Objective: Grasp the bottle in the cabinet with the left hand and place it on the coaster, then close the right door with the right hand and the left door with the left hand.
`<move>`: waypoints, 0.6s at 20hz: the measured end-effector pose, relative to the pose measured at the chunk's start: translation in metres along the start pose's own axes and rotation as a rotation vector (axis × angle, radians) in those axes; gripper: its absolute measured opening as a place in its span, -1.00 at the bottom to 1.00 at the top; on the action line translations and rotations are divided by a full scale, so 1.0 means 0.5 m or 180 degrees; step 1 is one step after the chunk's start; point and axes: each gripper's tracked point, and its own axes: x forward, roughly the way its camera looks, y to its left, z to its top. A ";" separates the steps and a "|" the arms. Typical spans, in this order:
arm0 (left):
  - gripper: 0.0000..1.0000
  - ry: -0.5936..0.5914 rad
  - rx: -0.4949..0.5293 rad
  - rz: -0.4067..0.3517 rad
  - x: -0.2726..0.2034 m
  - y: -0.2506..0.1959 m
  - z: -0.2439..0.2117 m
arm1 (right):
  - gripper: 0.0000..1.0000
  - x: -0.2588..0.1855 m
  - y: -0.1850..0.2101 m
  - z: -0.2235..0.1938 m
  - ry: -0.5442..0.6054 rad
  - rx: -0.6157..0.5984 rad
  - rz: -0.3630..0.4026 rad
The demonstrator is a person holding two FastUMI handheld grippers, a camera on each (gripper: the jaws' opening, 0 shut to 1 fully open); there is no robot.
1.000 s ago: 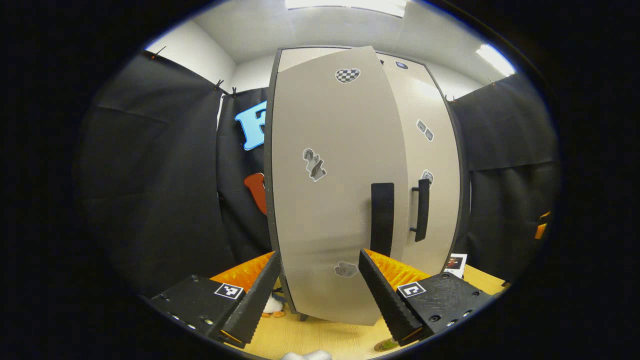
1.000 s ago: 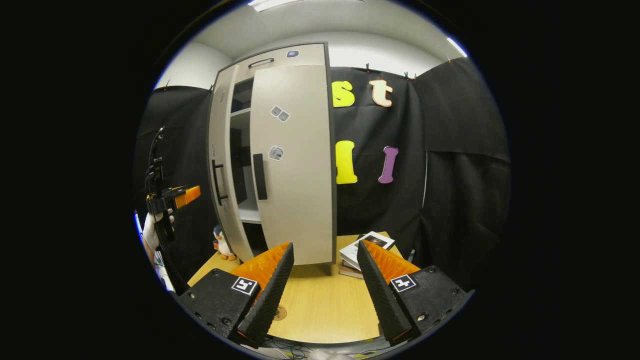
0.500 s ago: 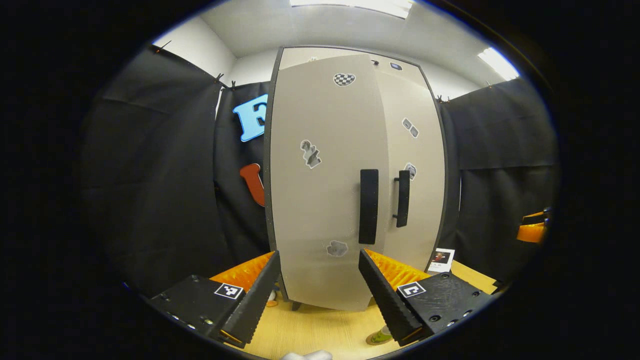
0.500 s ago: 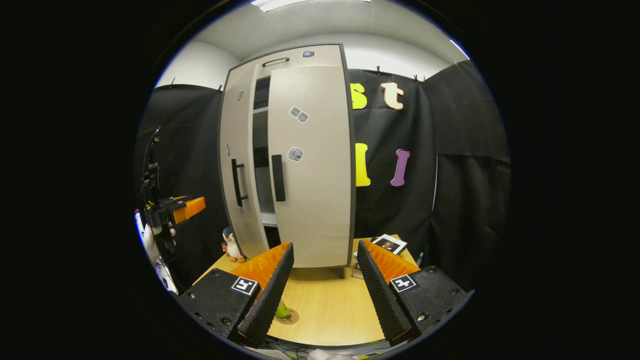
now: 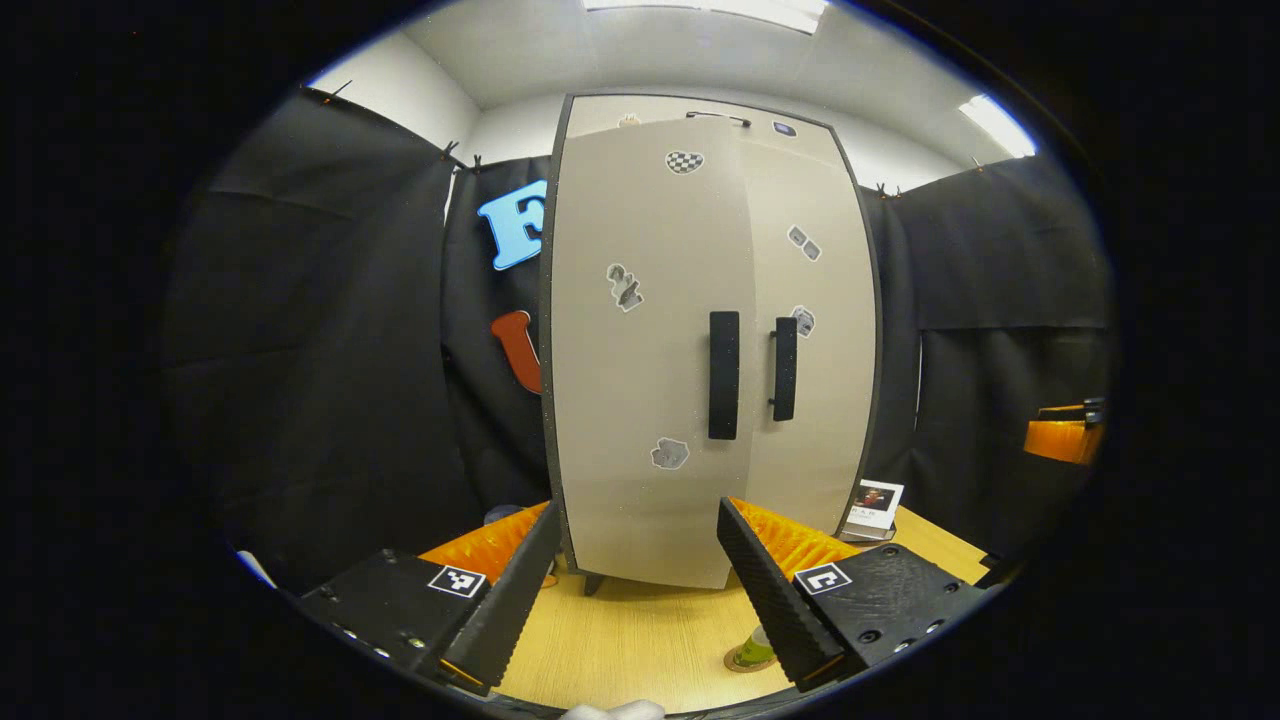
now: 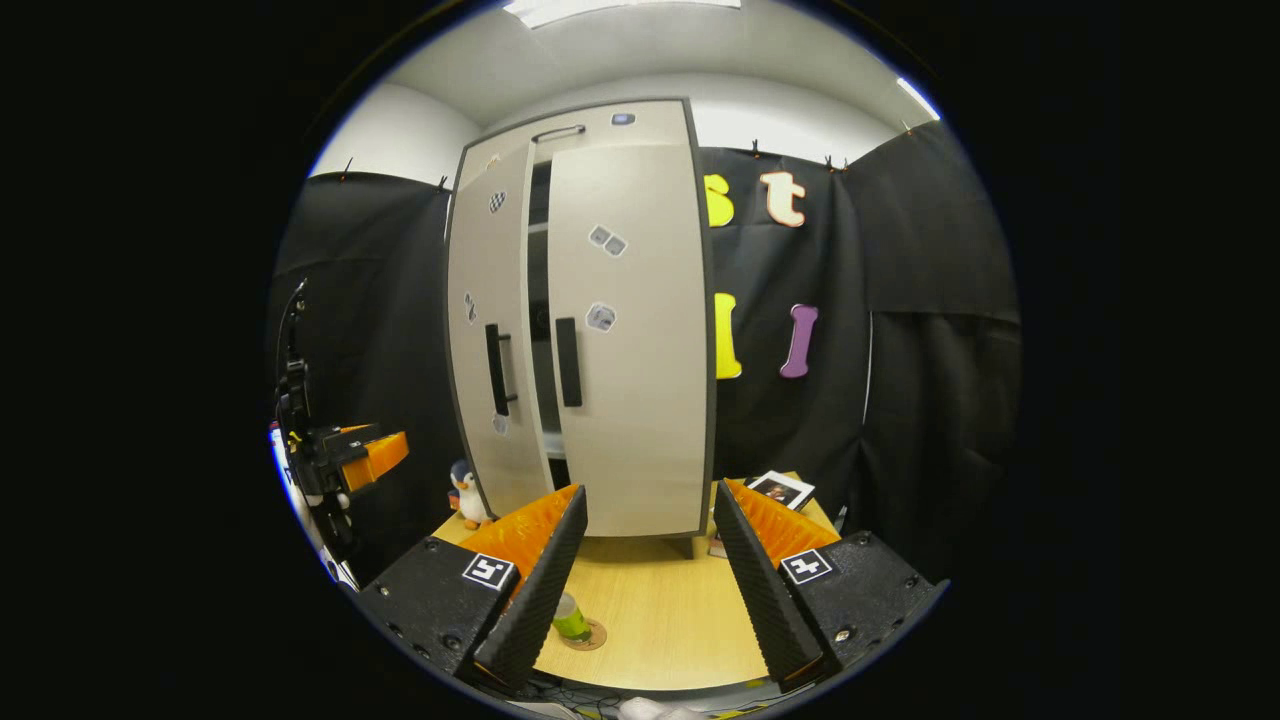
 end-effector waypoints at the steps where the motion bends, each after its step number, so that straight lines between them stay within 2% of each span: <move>1: 0.92 -0.0025 0.0002 0.0034 -0.016 -0.003 0.004 | 0.59 -0.007 -0.003 0.001 -0.0017 0.0014 -0.0008; 8: 0.92 -0.0122 0.0068 0.0188 -0.129 -0.040 0.036 | 0.63 -0.064 -0.015 0.012 -0.0065 -0.0048 0.0076; 12: 0.92 -0.0123 0.0125 0.0254 -0.194 -0.072 0.050 | 0.63 -0.115 -0.044 0.017 -0.0104 -0.0071 0.0042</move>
